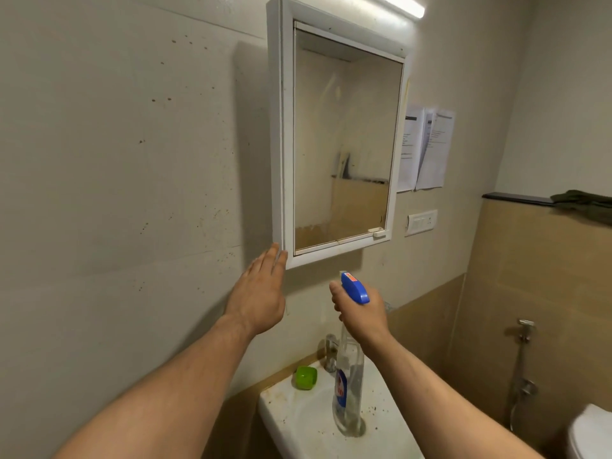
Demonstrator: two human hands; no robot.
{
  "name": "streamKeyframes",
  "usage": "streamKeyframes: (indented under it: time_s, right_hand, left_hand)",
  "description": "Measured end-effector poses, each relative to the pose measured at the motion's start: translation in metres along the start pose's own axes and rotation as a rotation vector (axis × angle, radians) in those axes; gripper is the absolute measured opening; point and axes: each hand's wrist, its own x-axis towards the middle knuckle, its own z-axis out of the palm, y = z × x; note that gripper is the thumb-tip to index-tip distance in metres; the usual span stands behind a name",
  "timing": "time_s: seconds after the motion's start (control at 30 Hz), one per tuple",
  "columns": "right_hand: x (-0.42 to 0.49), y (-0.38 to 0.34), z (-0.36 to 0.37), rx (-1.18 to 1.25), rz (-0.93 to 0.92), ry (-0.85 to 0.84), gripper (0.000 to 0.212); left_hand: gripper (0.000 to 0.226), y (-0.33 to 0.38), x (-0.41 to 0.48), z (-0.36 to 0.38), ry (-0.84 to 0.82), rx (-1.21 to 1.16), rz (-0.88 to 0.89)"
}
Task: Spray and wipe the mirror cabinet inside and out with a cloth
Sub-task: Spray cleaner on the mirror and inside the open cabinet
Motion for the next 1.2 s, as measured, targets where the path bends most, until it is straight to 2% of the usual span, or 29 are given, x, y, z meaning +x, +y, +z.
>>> streamKeyframes:
  time_s: [0.17,0.37,0.53,0.77,0.9,0.97,1.1,1.2]
  right_hand:
    - [0.027,0.011,-0.032,-0.105,0.033,0.146,0.043]
    - [0.073,0.047,-0.079,-0.055,0.11,0.179,0.034]
    - [0.118,0.07,-0.11,-0.014,0.088,0.184,0.031]
    - [0.191,0.103,-0.151,-0.035,-0.007,0.118,0.041]
    - [0.222,0.126,-0.174,-0.046,-0.04,0.04,0.048]
    - [0.228,0.134,-0.182,-0.025,-0.034,0.025,0.045]
    - [0.229,0.142,-0.201,0.075,-0.046,-0.012,0.041]
    - [0.214,0.141,-0.212,0.188,-0.092,-0.03,0.042]
  left_hand:
    - [0.079,0.022,0.016,0.005,0.016,-0.043,0.03]
    - [0.078,0.059,0.054,0.024,0.045,-0.05,0.076]
    - [0.073,0.102,0.102,0.05,0.043,-0.005,0.133]
    - [0.067,0.185,0.203,0.091,-0.034,0.213,0.242]
    - [0.067,0.237,0.251,0.119,-0.187,0.391,0.157]
    - [0.064,0.251,0.255,0.124,-0.21,0.478,0.077]
    - [0.044,0.276,0.245,0.12,-0.036,0.421,-0.042]
    - [0.03,0.301,0.211,0.109,0.154,0.296,-0.041]
